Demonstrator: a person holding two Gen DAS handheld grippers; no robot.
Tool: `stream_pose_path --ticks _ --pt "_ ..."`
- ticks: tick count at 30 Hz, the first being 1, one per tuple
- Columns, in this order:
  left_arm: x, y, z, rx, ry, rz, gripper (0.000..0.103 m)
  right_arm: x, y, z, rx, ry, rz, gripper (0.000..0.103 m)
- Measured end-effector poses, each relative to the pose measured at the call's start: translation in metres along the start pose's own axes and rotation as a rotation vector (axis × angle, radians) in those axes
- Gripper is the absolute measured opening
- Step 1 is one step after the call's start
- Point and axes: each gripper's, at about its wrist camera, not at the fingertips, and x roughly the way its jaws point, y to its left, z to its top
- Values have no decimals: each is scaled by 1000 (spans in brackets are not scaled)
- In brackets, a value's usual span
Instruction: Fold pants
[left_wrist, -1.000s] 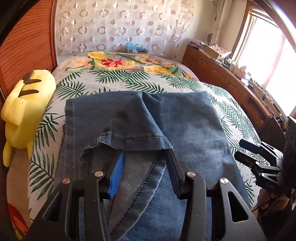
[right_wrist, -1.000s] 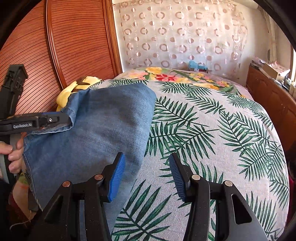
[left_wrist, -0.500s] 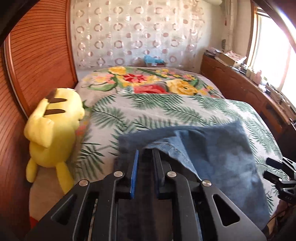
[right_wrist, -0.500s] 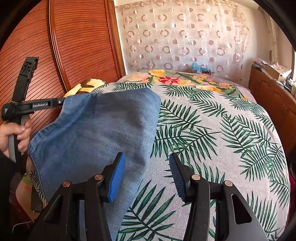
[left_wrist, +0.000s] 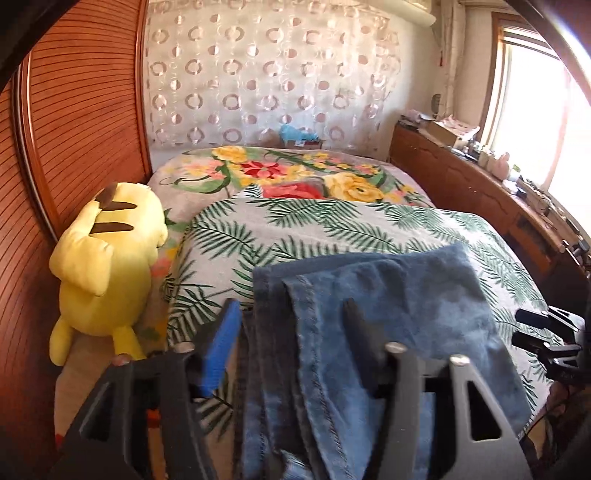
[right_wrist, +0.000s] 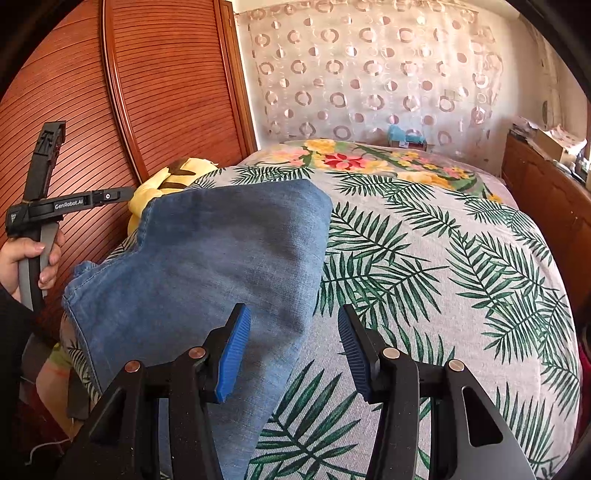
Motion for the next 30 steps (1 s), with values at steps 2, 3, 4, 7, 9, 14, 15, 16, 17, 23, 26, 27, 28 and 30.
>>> stream_pose_path --ticks 2,3,4,7,9,14,15,16,17,23,26,27,28,30 --pt "-4 -7 -8 -2 -13 -27 79 -1 1 0 -5 2 5 51" --pt "-6 -11 -12 -1 -11 -37 79 -1 1 0 -10 3 8 51" --pt "-8 -14 -15 -1 -8 -41 79 0 2 0 -14 4 9 51" --pt "-11 -27 -25 17 -11 -47 79 8 -2 -1 -7 23 6 51" --pt "-13 -35 -30 28 -10 -52 79 15 -4 1 11 40 23 52" --pt "-18 -54 -40 49 -15 -76 79 35 -9 7 28 80 28 52" --pt "-19 -58 -42 51 -18 -80 79 39 -10 8 39 90 43 52" --pt "-21 -61 -44 51 -19 -85 79 42 -10 9 49 98 51 52" --pt "-23 -67 -47 50 -20 -93 79 44 -9 10 51 101 55 52" --pt "-23 -85 -64 87 -5 -89 79 51 -3 8 46 124 82 52" --pt "-21 -87 -73 91 12 -84 79 54 0 5 34 138 94 52" --pt "-19 -88 -75 91 19 -85 79 54 1 4 31 142 96 52" --pt "-18 -87 -78 93 28 -81 79 53 1 1 31 144 98 52" --pt "-16 -86 -83 97 44 -61 79 50 1 -3 32 144 104 52"
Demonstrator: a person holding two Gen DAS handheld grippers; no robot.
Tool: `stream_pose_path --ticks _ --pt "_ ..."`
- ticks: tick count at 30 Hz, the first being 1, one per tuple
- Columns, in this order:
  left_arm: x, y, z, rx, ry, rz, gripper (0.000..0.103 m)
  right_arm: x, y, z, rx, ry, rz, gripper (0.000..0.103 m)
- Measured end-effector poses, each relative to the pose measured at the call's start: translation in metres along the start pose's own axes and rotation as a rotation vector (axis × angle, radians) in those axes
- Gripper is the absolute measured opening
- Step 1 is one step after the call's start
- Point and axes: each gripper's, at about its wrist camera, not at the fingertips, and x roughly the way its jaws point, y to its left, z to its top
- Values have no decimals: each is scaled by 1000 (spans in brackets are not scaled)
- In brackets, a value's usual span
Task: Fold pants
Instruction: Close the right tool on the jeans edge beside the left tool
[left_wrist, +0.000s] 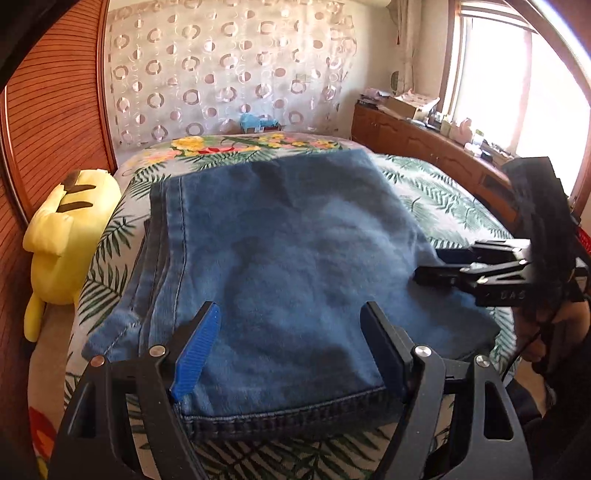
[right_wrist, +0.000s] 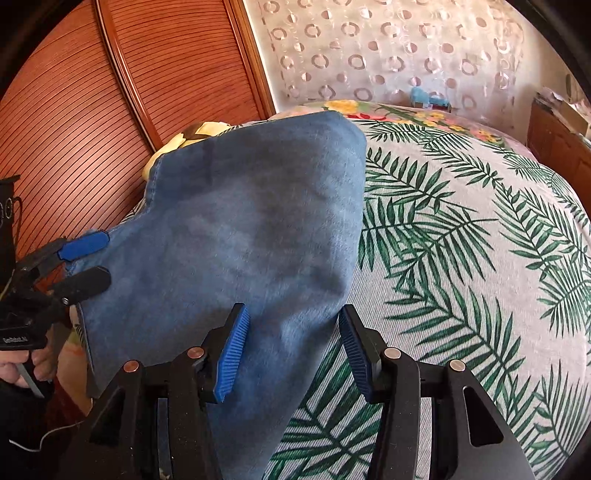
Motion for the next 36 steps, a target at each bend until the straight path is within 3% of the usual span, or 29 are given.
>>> stream_pose_path --ticks 19,22,26,29,36 --pt "7 1 -26 14 -32 59 79 -9 11 -17 -25 -2 -15 52" --pt "7 1 -27 15 -36 58 79 -9 16 -19 -41 -3 -1 43" --pt "7 0 -29 14 -39 60 79 -14 27 -17 -72 -34 4 15" --pt "7 1 -29 12 -43 54 79 -27 35 -16 -86 -94 18 10" --pt "-4 11 -24 -25 -30 16 79 -49 41 -14 -100 -152 59 7"
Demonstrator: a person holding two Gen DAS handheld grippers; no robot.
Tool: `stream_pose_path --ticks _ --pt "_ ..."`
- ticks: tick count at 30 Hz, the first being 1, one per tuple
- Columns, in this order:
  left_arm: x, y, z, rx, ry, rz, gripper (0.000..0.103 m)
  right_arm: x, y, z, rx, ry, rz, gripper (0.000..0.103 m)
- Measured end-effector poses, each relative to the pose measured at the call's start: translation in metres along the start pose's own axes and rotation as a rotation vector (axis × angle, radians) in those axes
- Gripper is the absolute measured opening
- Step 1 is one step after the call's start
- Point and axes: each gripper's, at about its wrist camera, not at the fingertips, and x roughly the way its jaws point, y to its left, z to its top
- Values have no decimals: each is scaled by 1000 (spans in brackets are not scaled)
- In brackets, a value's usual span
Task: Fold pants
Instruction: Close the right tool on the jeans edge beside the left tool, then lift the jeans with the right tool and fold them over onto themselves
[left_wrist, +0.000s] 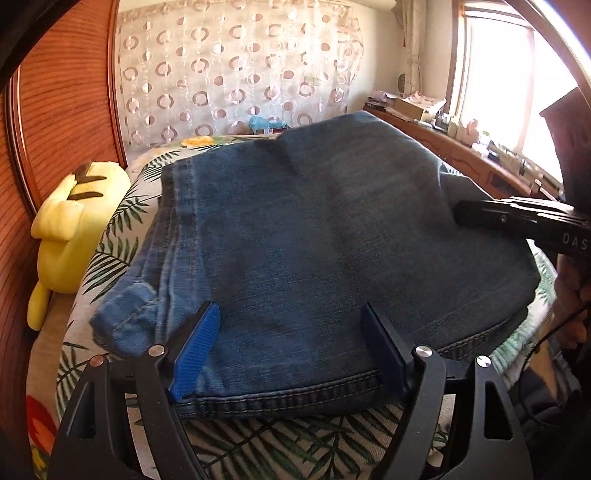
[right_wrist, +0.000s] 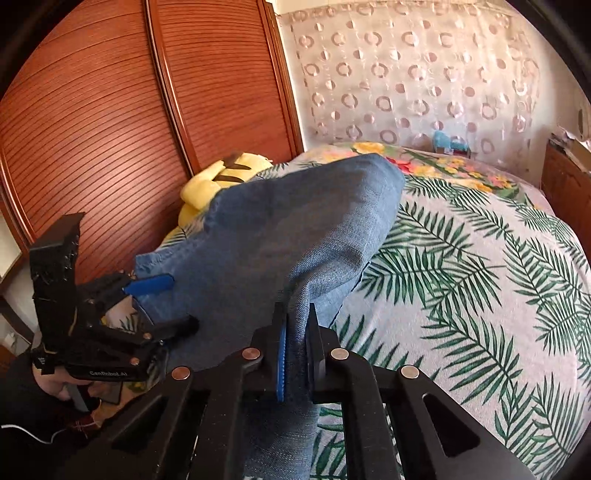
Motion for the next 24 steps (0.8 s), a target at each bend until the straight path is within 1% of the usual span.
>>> stream_pose_path --ticks 2,7,12,15,20,24 --pt "-10 8 4 -24 -13 -3 79 -4 0 5 1 -10 23 7" --pt "-42 34 13 -65 -74 58 79 -4 16 34 -45 -35 81 6" --pt "-72 61 19 -99 -126 124 79 13 42 60 -125 -34 128 6" --pt "-84 75 19 -114 -145 158 79 32 60 74 -167 -23 165 6" --pt "-102 97 18 -139 -170 199 79 77 79 89 -188 12 235 6" --pt "-107 110 14 -157 -171 219 79 125 83 98 -177 77 285 6"
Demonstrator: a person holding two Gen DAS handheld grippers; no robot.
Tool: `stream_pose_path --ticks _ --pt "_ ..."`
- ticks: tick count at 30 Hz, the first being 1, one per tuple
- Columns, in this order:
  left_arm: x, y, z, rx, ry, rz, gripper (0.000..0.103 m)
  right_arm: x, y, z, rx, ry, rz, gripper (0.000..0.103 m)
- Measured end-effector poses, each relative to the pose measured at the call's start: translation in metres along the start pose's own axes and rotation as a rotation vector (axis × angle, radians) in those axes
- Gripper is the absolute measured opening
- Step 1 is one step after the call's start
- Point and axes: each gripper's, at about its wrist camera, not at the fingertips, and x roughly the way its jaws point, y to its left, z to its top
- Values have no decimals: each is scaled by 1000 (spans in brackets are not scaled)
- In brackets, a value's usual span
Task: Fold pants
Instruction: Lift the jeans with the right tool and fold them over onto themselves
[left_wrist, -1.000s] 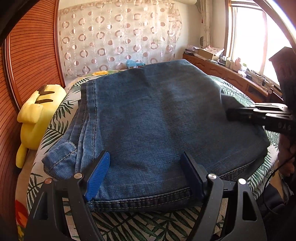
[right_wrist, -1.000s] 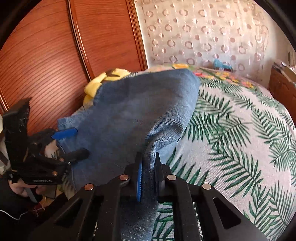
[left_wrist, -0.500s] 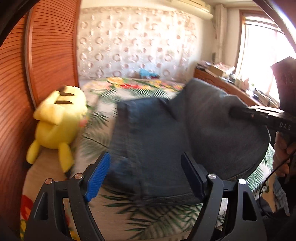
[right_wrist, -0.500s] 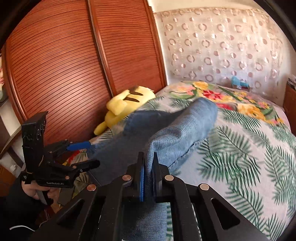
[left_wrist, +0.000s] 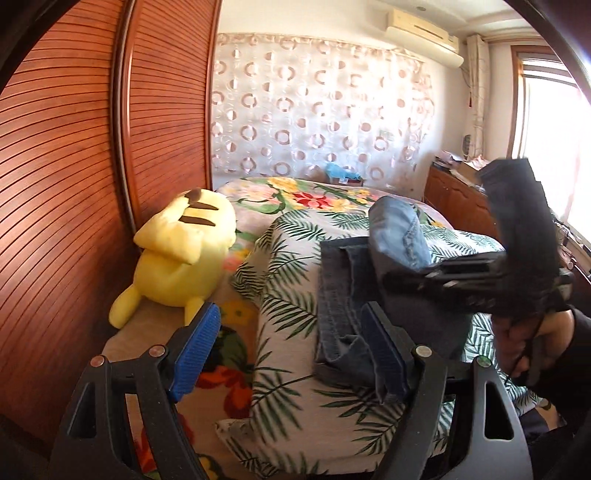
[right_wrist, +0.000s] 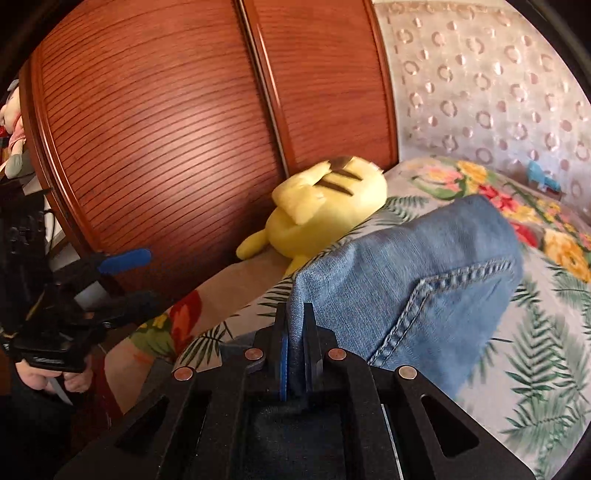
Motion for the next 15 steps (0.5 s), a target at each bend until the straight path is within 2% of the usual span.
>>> stream_pose_path --ticks 6,11,15 --pt "3 6 -5 -15 12 4 79 62 -8 4 4 122 5 6" --pt "3 0 -4 -8 13 -10 79 68 -20 13 62 153 28 9" --pt "7 -10 0 -5 12 -38 79 39 -17 27 41 95 -5 35"
